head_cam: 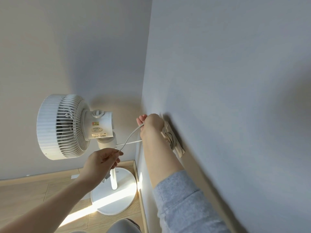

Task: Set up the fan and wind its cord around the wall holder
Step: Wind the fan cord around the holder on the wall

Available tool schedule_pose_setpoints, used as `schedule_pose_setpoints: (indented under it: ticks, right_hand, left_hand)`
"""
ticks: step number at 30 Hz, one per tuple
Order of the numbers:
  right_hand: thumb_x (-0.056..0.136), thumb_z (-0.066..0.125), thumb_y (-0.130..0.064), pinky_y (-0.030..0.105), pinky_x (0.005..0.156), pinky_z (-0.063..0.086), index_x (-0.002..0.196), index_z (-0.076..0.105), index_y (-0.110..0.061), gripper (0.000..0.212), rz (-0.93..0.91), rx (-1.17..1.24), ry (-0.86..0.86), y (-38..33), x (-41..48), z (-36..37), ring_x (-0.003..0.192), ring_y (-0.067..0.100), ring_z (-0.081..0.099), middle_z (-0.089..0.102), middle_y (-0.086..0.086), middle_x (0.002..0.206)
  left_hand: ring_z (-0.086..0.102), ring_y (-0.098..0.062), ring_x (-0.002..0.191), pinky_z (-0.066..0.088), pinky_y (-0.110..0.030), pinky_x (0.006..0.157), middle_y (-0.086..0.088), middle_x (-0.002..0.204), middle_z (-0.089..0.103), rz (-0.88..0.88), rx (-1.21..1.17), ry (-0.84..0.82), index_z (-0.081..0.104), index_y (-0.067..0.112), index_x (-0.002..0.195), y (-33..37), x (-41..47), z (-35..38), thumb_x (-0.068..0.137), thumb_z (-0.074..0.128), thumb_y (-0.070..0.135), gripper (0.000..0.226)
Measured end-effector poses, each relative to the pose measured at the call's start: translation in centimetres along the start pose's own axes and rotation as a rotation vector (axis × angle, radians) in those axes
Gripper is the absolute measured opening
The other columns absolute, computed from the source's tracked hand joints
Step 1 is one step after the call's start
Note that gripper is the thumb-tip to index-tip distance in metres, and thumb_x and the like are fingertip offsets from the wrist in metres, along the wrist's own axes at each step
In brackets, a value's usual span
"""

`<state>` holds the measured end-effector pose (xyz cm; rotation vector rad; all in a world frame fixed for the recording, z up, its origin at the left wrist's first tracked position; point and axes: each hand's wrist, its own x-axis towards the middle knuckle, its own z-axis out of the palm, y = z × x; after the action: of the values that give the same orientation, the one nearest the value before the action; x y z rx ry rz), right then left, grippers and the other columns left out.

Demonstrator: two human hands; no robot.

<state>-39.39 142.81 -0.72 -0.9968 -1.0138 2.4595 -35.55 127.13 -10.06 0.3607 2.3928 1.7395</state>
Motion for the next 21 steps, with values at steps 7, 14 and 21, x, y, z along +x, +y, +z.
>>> schedule_pose_setpoints:
  ticks: [7,14,21]
  right_hand:
    - [0.098,0.028,-0.008,0.029,0.061,0.051,0.102,0.046,-0.003,0.019,-0.083,0.140,-0.021,0.3,-2.2,-0.9,0.053,0.021,0.047,0.050,0.011,0.071]
    - [0.100,0.025,-0.005,0.027,0.052,0.054,0.096,0.045,0.002,0.022,-0.109,0.289,-0.069,-1.6,-4.4,-2.2,0.050,0.020,0.057,0.053,0.015,0.072]
    - [0.095,0.028,-0.003,0.027,0.058,0.053,0.089,0.050,-0.007,0.024,-0.197,0.202,0.039,-1.0,-6.3,-3.9,0.052,0.019,0.045,0.052,0.010,0.069]
  left_hand:
    - [0.060,-0.002,0.056,0.045,-0.008,0.049,0.005,0.068,0.070,0.052,0.013,0.006,0.072,0.021,0.084,0.1,-0.4,-0.4,0.090,0.057,0.009,0.020]
    - [0.058,-0.002,0.055,0.045,-0.008,0.051,0.009,0.064,0.068,0.104,-0.004,-0.012,0.072,0.022,0.083,1.8,-0.6,0.4,0.089,0.059,0.010,0.019]
    - [0.058,-0.004,0.054,0.046,-0.010,0.050,0.010,0.062,0.068,0.125,0.004,-0.007,0.072,0.030,0.076,2.5,-1.3,0.2,0.087,0.061,0.008,0.026]
